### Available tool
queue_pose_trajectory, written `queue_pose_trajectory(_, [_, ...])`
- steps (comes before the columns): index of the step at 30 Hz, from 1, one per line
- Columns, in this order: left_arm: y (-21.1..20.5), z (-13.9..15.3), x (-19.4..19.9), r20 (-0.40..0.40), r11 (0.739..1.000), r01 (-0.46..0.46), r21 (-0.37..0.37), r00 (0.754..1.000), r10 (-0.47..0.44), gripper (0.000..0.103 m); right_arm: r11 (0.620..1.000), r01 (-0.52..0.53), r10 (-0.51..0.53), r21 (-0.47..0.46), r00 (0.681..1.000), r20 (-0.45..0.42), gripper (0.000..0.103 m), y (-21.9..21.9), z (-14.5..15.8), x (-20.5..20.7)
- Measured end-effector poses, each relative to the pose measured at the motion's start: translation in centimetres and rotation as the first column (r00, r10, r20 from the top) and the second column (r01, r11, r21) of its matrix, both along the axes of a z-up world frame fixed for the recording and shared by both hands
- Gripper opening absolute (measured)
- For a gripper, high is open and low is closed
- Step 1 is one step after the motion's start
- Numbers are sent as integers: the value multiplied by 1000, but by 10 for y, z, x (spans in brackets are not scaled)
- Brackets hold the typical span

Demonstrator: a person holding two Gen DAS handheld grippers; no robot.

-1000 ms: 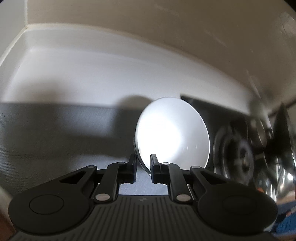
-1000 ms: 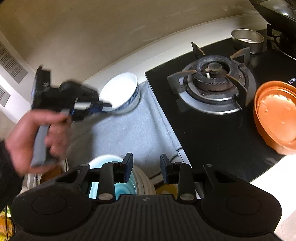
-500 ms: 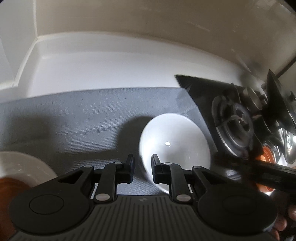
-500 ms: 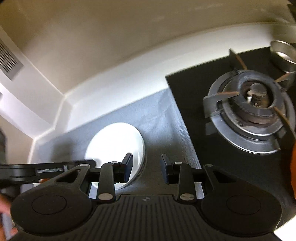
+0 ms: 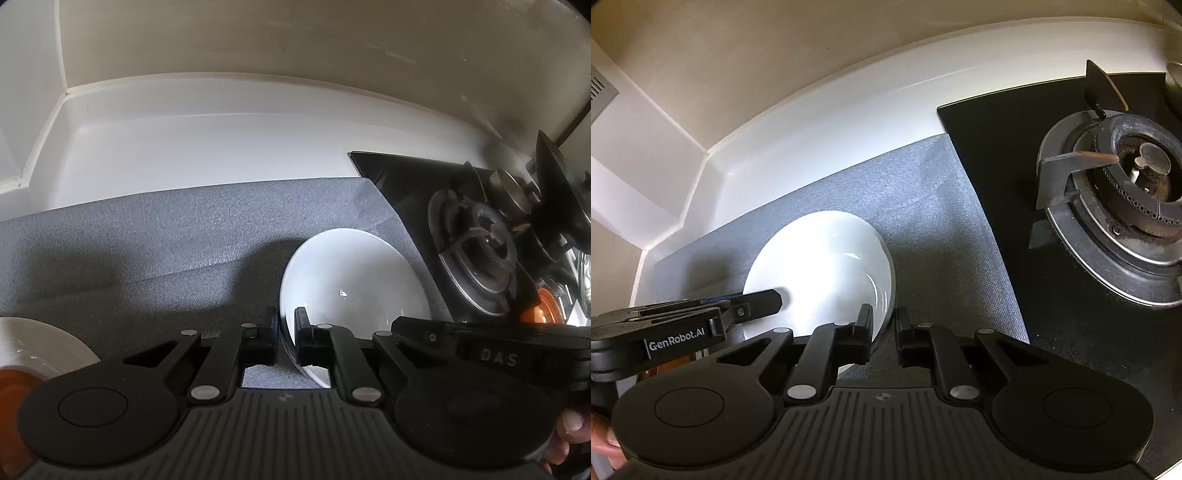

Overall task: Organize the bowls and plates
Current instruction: 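Carry the blue-patterned bowl with the left gripper into the teal bowl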

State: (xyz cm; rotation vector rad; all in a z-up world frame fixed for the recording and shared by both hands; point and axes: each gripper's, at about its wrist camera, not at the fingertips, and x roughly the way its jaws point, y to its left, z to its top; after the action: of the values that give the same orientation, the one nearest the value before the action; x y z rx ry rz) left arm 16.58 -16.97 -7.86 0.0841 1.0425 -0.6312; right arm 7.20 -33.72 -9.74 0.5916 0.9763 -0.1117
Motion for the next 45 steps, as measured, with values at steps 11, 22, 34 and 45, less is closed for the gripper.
queue_pose_trajectory(11, [4, 23, -15, 41, 999, 8, -41, 999, -7, 8, 999, 32, -32, -27, 999, 32, 12, 1, 18, -14])
queue_pose_trajectory(22, [20, 71, -58, 74, 993, 39, -110, 997, -30, 8, 995, 61, -53, -81, 993, 108, 12, 9, 75, -55])
queue_pose_trajectory(34, [43, 60, -114, 28, 991, 87, -104, 996, -85, 9, 995, 56, -51, -83, 997, 56, 12, 32, 77, -121])
queue_pose_trajectory(45, [44, 45, -125, -5, 992, 101, -81, 995, -102, 9, 994, 55, -54, -90, 998, 11, 11, 43, 68, -137])
